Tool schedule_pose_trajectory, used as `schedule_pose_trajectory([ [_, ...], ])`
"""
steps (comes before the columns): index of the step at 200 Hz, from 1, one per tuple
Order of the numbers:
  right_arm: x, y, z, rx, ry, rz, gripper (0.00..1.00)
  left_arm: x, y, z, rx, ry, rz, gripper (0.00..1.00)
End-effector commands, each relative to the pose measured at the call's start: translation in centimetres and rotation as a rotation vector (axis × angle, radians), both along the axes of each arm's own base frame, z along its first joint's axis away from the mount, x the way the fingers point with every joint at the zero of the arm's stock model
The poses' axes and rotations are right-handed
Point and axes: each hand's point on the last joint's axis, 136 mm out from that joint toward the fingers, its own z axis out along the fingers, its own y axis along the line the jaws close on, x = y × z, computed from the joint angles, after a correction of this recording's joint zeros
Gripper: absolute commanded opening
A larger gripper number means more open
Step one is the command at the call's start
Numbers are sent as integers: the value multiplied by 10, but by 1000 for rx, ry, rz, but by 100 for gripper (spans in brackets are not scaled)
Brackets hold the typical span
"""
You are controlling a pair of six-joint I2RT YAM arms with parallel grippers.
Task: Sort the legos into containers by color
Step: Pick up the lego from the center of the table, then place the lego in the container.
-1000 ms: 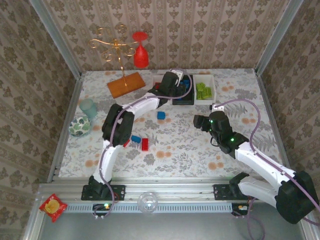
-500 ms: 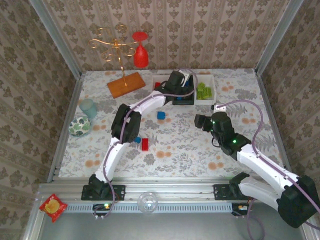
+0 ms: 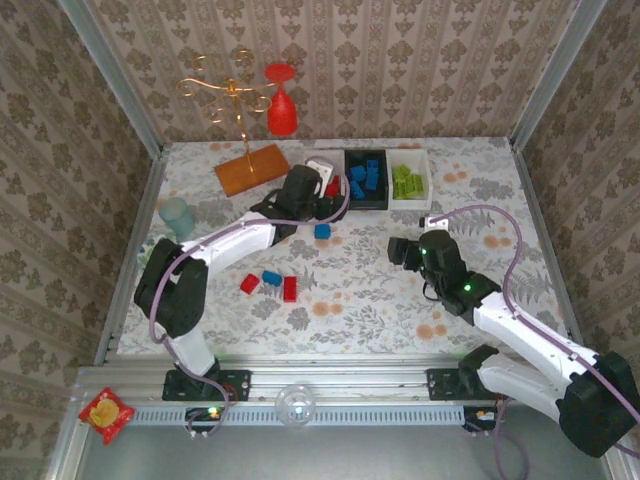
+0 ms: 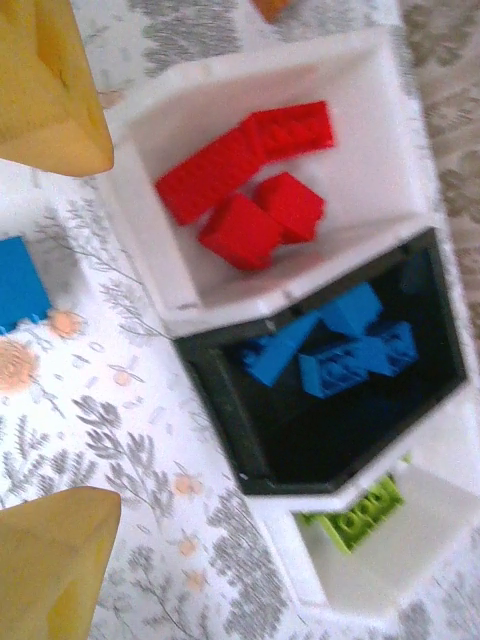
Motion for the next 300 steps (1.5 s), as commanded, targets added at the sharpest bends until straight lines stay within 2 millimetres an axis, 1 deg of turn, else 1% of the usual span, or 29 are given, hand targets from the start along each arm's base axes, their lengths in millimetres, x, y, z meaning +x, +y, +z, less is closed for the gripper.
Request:
schedule_pose_trajectory([
  [1,4,4,2,13,-4,-7,84,-12,14,-53,53,123,63,84],
  [16,4,7,2,10,-4,0,84,-13,18,-70,72,158,80,84],
  [49,3,6,1,7,-5,-2,84,-11,17,-97,123,205,86,84],
  [67,2,6,2,9,-6,2,84,-7,17,-108,150,217,91,82],
  [79,2,6,2,8,-6,2,84,-3,17,-113,157,220,94,80],
  [102,2,8,3,12,-7,10,84,3,16,-121,178,218,88,72],
  [136,2,10,1,16,-3,18,84,7,15,-135,196,232,96,63],
  [165,2,9,-1,13,-1,14,84,8,12,-138,190,236,91,55],
  [174,2,9,-1,12,0,14,84,8,14,-136,196,227,96,52],
  [190,1,9,-3,9,5,14,84,7,15,-121,184,178,100,48],
  [197,0,8,-3,9,6,14,84,5,12,-112,173,145,84,48],
  [215,0,6,-2,6,2,7,84,-1,0,-78,129,41,38,46],
  [234,0,4,0,6,-9,-3,85,1,-17,-48,57,-21,-7,46],
  [247,0,4,2,8,-15,-3,85,9,-29,-33,29,-49,-28,45],
  [269,0,5,3,12,-15,-3,85,27,-49,-16,21,-82,-55,45],
  [282,0,4,2,11,-14,-7,85,38,-62,-10,12,-102,-75,45],
  [300,-1,1,4,8,-20,-16,86,56,-76,-9,16,-111,-76,45],
])
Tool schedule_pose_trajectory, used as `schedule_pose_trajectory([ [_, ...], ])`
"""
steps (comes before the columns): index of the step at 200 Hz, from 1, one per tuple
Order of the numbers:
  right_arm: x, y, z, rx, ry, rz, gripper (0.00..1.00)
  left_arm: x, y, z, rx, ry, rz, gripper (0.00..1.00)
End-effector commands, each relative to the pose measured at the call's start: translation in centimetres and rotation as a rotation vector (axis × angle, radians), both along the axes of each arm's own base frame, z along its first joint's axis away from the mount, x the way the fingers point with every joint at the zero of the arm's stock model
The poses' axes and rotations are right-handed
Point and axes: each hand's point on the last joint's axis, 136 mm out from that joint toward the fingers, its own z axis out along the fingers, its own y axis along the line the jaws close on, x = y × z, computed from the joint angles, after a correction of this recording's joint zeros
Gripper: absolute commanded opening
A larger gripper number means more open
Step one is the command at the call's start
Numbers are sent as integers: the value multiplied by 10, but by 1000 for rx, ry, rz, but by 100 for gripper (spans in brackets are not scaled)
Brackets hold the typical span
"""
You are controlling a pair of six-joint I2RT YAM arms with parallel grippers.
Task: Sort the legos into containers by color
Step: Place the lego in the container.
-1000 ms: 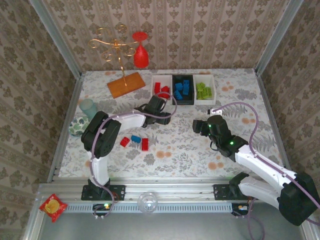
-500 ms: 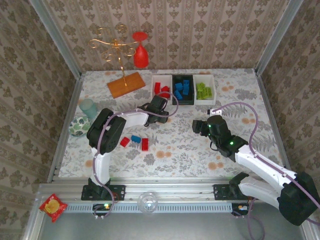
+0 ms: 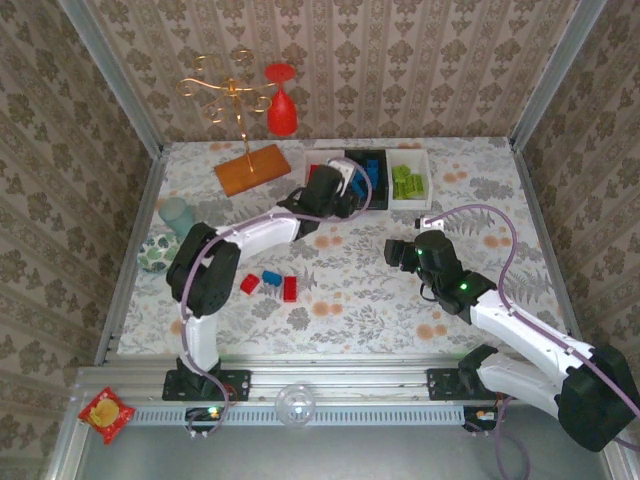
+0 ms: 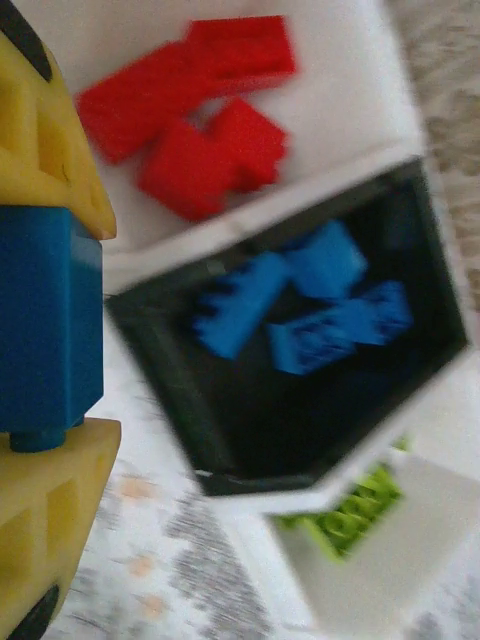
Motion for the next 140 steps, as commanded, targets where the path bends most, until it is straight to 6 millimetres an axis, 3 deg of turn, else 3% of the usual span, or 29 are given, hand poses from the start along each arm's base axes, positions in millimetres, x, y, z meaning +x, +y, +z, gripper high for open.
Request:
schedule_pose_trajectory([
  [1,0,-5,10,15,-36,-34,86,19,-18,-2,17,-25,-38,45],
  [46,-2,-8,13,7,-50,-41,87,60,-47,-10,-41,-21,-52,49],
  [79,-3,-9,15,0,-50,-37,87,79,-64,-15,-36,21,-73,62],
  [112,-4,-8,15,3,-48,-32,87,72,-62,14,-47,7,-100,74],
  [140,-4,-3,15,29,-47,-16,87,47,-38,45,-74,-12,-105,76],
])
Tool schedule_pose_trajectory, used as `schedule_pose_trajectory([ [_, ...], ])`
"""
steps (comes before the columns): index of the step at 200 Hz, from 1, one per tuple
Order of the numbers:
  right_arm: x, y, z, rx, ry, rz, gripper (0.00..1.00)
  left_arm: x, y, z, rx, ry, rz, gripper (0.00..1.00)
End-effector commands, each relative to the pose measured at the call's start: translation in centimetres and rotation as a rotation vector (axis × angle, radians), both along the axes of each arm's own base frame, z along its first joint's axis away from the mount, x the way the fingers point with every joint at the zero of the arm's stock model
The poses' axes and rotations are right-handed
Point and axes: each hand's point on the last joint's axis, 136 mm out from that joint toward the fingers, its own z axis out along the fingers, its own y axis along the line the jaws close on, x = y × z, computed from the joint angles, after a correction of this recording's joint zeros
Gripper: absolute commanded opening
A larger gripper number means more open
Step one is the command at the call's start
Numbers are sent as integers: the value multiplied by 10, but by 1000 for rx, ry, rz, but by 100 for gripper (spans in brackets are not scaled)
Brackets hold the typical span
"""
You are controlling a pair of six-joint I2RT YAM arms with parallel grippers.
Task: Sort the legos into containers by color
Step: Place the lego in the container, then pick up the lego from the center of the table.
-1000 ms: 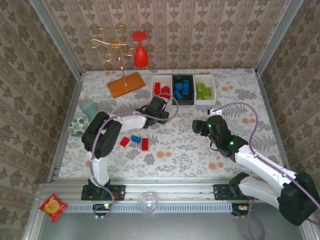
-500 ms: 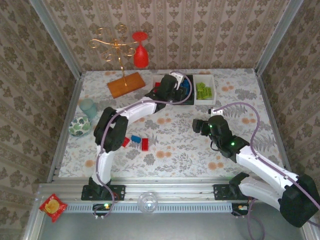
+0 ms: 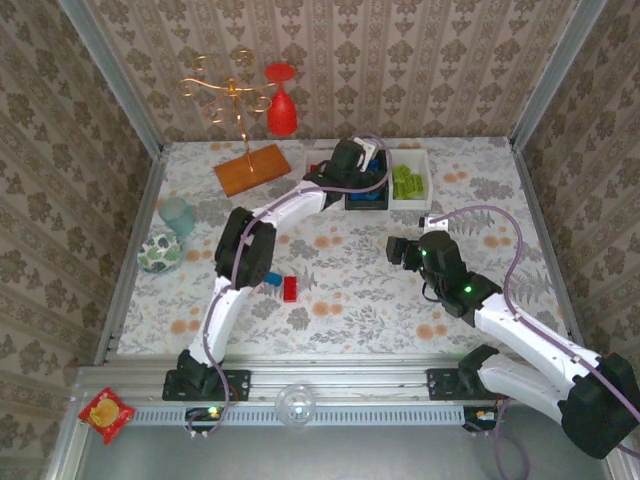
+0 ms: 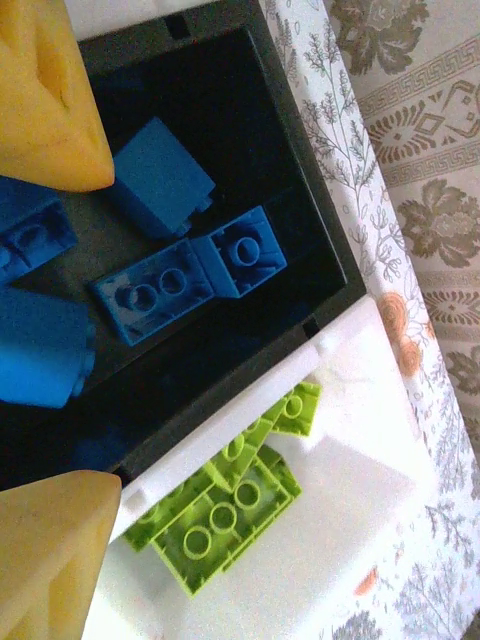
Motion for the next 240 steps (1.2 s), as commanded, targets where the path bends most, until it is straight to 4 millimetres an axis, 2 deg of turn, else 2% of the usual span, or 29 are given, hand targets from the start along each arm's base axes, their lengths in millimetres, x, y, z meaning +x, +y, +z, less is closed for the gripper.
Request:
schedule_pose_trajectory([
  [1,-3,1,1,17,-4,0,87,-23,21,62,-52,-49,-24,76],
  [15,-3,5,2,28,-1,15,87,-41,43,74,-62,-60,-9,76],
  [31,-4,13,1,37,7,44,87,-66,77,69,-40,-32,24,76],
  [45,-6,24,1,38,20,84,87,-88,116,60,10,-11,90,77],
  [79,-13,54,-4,8,51,188,87,-155,214,0,162,166,260,77],
  [101,-14,65,-11,-2,75,219,87,-196,254,-22,209,269,304,78],
  [116,-13,70,-16,-2,88,230,87,-216,266,-32,197,337,303,79],
  [153,-11,73,-22,-6,101,234,87,-248,272,-56,239,490,230,77],
  [188,-12,70,-20,-16,94,226,87,-248,270,-75,273,557,216,71],
  [240,-14,64,-19,-24,82,213,88,-237,283,-88,353,541,280,64],
])
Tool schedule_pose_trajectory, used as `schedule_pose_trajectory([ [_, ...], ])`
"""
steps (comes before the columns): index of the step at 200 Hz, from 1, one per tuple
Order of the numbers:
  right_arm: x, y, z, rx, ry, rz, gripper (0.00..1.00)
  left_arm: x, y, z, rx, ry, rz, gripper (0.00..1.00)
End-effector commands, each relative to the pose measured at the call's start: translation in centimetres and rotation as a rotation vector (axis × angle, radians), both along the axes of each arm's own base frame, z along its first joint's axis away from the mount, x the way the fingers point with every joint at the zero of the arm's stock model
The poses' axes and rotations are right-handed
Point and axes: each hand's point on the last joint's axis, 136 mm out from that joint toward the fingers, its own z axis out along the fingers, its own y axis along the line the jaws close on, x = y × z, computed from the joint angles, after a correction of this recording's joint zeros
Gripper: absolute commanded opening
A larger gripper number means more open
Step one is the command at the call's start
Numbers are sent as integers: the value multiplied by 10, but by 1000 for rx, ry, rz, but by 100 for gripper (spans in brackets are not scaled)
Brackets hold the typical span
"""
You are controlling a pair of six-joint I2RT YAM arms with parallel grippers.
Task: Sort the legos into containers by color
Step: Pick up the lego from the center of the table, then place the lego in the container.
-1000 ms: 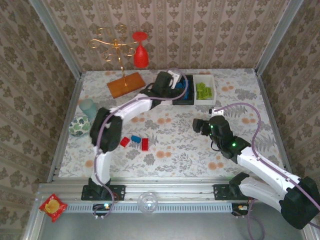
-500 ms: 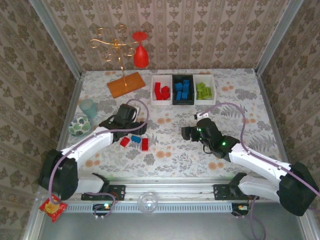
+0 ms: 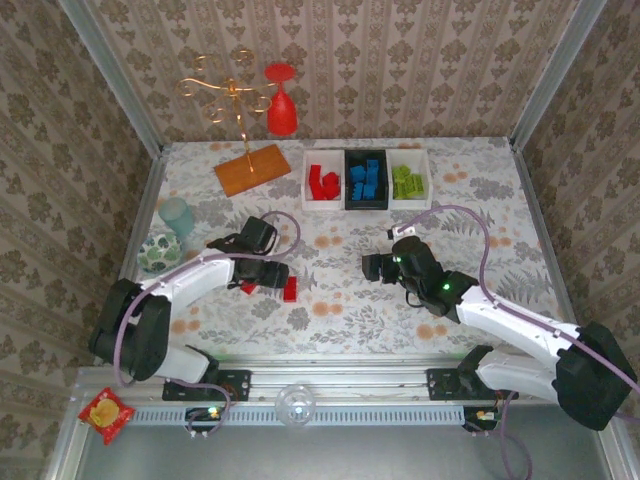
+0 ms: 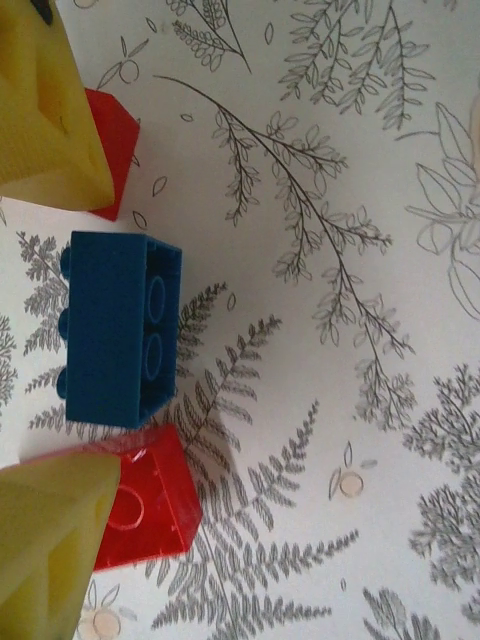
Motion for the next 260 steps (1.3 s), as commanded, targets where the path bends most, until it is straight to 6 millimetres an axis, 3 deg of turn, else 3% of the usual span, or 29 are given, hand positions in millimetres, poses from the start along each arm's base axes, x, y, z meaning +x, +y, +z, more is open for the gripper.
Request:
schedule_pose_trajectory([
  [1,3,1,14,7,-41,-7,88,9,6,3,34,-23,18,64],
  [172,3,0,16,4,-44,-8,88,26,-3,-14,28,15,16,54],
  [195,3,5,18,17,-42,12,88,35,-6,7,5,-71,30,49],
  [221,-1,25,24,73,-35,109,88,44,-20,41,-44,-178,24,45],
  [238,-1,29,28,91,-35,120,89,53,-38,65,-82,-260,3,45],
  [260,4,12,34,61,-64,34,89,79,-74,95,-175,-367,-21,46],
])
